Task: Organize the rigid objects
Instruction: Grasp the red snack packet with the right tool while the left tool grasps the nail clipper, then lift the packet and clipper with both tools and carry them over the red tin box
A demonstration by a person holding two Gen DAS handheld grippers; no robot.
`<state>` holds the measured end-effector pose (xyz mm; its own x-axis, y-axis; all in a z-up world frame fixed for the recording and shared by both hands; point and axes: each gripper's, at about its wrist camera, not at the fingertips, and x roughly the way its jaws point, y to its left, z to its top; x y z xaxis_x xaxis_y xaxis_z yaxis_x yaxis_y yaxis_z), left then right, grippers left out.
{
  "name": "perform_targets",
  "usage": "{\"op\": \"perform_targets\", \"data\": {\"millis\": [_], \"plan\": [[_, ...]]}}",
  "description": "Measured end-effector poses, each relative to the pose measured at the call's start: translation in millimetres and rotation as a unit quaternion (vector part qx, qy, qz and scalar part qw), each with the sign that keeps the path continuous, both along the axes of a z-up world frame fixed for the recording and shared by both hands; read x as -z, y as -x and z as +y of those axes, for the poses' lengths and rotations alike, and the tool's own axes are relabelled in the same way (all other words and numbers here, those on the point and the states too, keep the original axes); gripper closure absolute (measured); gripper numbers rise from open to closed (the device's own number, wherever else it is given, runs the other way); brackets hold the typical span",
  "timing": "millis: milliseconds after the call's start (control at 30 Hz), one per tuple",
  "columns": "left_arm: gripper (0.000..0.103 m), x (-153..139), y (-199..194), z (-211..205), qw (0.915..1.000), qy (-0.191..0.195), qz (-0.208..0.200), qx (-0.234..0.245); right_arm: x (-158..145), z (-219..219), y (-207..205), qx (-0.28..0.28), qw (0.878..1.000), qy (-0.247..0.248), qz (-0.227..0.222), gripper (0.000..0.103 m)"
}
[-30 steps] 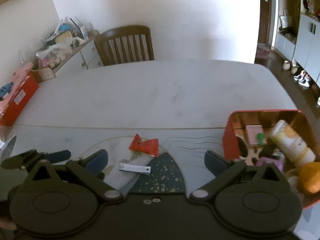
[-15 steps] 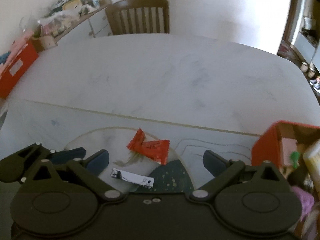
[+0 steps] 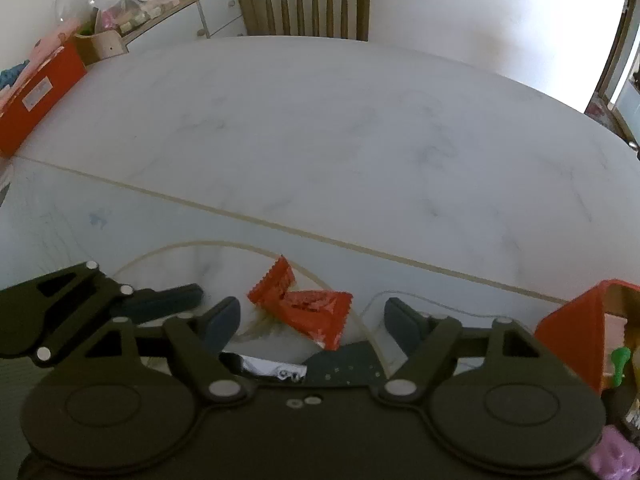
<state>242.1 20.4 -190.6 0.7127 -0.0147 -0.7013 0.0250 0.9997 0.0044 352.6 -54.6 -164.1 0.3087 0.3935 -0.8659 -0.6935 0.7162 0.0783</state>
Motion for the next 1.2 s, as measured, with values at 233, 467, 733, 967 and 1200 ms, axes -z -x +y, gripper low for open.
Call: {"op": "perform_targets", "data": {"millis": [233, 467, 733, 967, 1200], "plan": [[0.065, -2, 1, -10, 0.9996, -0.008, -0.008, 0.027, 3, 4, 8, -0.016, 0.999, 0.013, -0.029, 0.040], [0.082, -3, 9, -19, 0.9990, -0.015, -0.010, 0.041, 2, 1, 10, -0.005, 0.999, 0.021, -0.046, 0.071], [0.092, -5, 9, -14, 0.9993, -0.021, -0.002, 0.031, 1, -13, 8, 0.038, 0.999, 0.015, -0.033, 0.083], [0.092, -9, 4, 2, 0.9998, 0.009, 0.016, -0.001, -8, -35, 20, 0.083, 0.996, -0.006, -0.022, 0.083], [0.092, -21, 11, 7, 0.9995, 0.018, 0.020, -0.015, -22, -62, 40, 0.105, 0.994, -0.021, -0.017, 0.083]]}}
